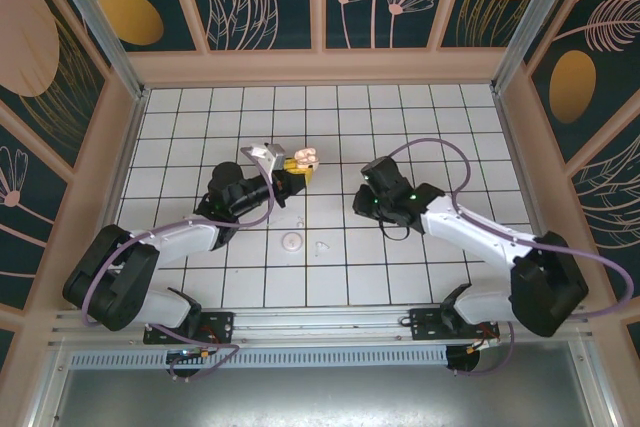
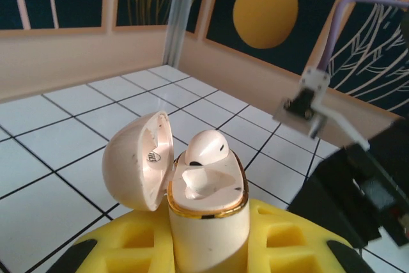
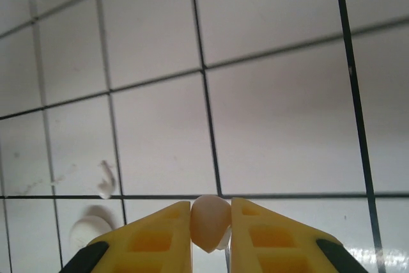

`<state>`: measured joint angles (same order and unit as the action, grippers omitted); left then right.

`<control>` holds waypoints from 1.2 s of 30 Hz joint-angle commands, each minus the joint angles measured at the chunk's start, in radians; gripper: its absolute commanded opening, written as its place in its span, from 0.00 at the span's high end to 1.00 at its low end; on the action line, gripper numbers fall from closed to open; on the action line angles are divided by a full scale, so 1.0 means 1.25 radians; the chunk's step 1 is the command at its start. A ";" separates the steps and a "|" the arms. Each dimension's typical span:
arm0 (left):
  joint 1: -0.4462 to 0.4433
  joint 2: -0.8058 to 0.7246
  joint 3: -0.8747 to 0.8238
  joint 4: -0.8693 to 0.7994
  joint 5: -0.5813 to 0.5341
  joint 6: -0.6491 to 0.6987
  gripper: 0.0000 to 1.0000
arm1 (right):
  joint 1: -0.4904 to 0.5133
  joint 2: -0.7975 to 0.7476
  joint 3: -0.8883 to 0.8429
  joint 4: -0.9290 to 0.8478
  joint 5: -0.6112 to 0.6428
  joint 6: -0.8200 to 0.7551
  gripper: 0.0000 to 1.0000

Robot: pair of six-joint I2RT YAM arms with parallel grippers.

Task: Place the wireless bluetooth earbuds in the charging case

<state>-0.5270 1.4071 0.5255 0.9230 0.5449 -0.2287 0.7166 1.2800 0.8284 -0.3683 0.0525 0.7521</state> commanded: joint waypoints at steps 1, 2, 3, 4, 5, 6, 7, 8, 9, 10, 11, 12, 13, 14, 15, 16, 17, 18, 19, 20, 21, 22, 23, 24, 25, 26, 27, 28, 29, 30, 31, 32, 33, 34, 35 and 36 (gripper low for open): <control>0.006 -0.022 -0.021 0.085 0.060 0.050 0.86 | 0.006 -0.061 -0.011 0.103 0.054 -0.103 0.82; 0.005 -0.026 -0.028 0.096 0.066 0.059 0.86 | 0.006 -0.077 -0.010 0.120 0.046 -0.127 0.82; 0.005 -0.028 -0.033 0.107 0.074 0.075 0.86 | 0.006 -0.090 -0.009 0.137 0.032 -0.152 0.82; 0.004 -0.029 -0.038 0.112 0.079 0.089 0.86 | 0.007 -0.100 -0.008 0.146 0.024 -0.171 0.82; 0.004 -0.029 -0.041 0.119 0.083 0.104 0.86 | 0.007 -0.113 -0.008 0.158 0.017 -0.189 0.82; 0.004 -0.030 -0.041 0.120 0.083 0.116 0.86 | 0.007 -0.122 -0.008 0.169 0.005 -0.209 0.82; 0.004 -0.030 -0.041 0.119 0.083 0.126 0.86 | 0.007 -0.131 -0.006 0.175 -0.002 -0.227 0.82; 0.004 -0.031 -0.040 0.117 0.083 0.138 0.86 | 0.007 -0.140 0.000 0.179 -0.005 -0.241 0.82; 0.004 -0.031 -0.038 0.112 0.082 0.149 0.87 | 0.008 -0.146 0.010 0.176 -0.007 -0.252 0.82; 0.004 -0.031 -0.034 0.104 0.082 0.162 0.87 | 0.008 -0.149 0.020 0.170 -0.005 -0.257 0.82; 0.002 -0.035 -0.032 0.095 0.078 0.177 0.87 | 0.009 -0.152 0.035 0.162 -0.003 -0.260 0.82; -0.004 -0.042 -0.033 0.083 0.065 0.202 0.87 | 0.012 -0.156 0.046 0.161 -0.003 -0.265 0.82; -0.009 -0.048 -0.034 0.072 0.051 0.228 0.87 | 0.018 -0.159 0.054 0.162 -0.001 -0.270 0.82; -0.016 -0.055 -0.033 0.056 0.037 0.262 0.87 | 0.026 -0.162 0.063 0.168 0.001 -0.277 0.82; -0.022 -0.061 -0.030 0.037 0.031 0.296 0.87 | 0.034 -0.164 0.071 0.176 0.001 -0.284 0.82; -0.028 -0.066 -0.027 0.021 0.023 0.320 0.87 | 0.042 -0.165 0.076 0.184 0.001 -0.292 0.82; -0.032 -0.070 -0.022 0.007 0.016 0.340 0.87 | 0.051 -0.162 0.087 0.192 0.001 -0.302 0.82; -0.035 -0.074 -0.018 -0.004 0.016 0.357 0.87 | 0.062 -0.157 0.097 0.195 0.002 -0.313 0.82; -0.039 -0.078 -0.015 -0.011 0.011 0.370 0.88 | 0.072 -0.152 0.108 0.195 0.004 -0.324 0.82; -0.041 -0.081 -0.015 -0.016 0.006 0.381 0.88 | 0.084 -0.146 0.120 0.193 0.012 -0.336 0.82; -0.045 -0.083 -0.015 -0.017 -0.001 0.388 0.88 | 0.097 -0.137 0.131 0.193 0.021 -0.345 0.82; -0.048 -0.086 -0.017 -0.016 -0.007 0.392 0.88 | 0.108 -0.131 0.140 0.194 0.027 -0.352 0.82; -0.050 -0.086 -0.018 -0.014 -0.014 0.395 0.88 | 0.116 -0.124 0.148 0.196 0.032 -0.357 0.82; -0.051 -0.088 -0.020 -0.013 -0.021 0.397 0.88 | 0.126 -0.117 0.154 0.199 0.036 -0.362 0.82; -0.054 -0.089 -0.022 -0.010 -0.027 0.398 0.88 | 0.134 -0.111 0.158 0.204 0.039 -0.364 0.82; -0.056 -0.089 -0.022 -0.008 -0.032 0.397 0.88 | 0.141 -0.104 0.163 0.208 0.041 -0.367 0.82; -0.057 -0.089 -0.024 -0.005 -0.034 0.395 0.88 | 0.147 -0.098 0.166 0.213 0.043 -0.369 0.82; -0.058 -0.089 -0.024 -0.003 -0.034 0.392 0.88 | 0.152 -0.093 0.168 0.218 0.045 -0.370 0.82; -0.059 -0.089 -0.024 0.000 -0.034 0.388 0.88 | 0.157 -0.087 0.169 0.226 0.046 -0.371 0.82; -0.060 -0.089 -0.024 0.005 -0.033 0.382 0.88 | 0.161 -0.085 0.168 0.237 0.047 -0.374 0.82; -0.062 -0.089 -0.024 0.008 -0.032 0.377 0.88 | 0.164 -0.080 0.167 0.247 0.046 -0.376 0.82; -0.062 -0.089 -0.024 0.012 -0.030 0.373 0.88 | 0.164 -0.077 0.165 0.258 0.045 -0.378 0.82; -0.065 -0.089 -0.024 0.017 -0.030 0.370 0.88 | 0.164 -0.072 0.165 0.267 0.041 -0.379 0.82; -0.065 -0.089 -0.024 0.019 -0.030 0.367 0.88 | 0.164 -0.068 0.164 0.272 0.039 -0.382 0.82; -0.067 -0.088 -0.022 0.022 -0.029 0.365 0.88 | 0.165 -0.063 0.165 0.275 0.037 -0.383 0.82; -0.066 -0.088 -0.021 0.024 -0.029 0.358 0.88 | 0.165 -0.060 0.164 0.278 0.034 -0.384 0.82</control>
<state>-0.6025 1.3151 0.4828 0.9092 0.5114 0.2314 0.9157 1.1923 1.0126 -0.0879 0.0788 0.2955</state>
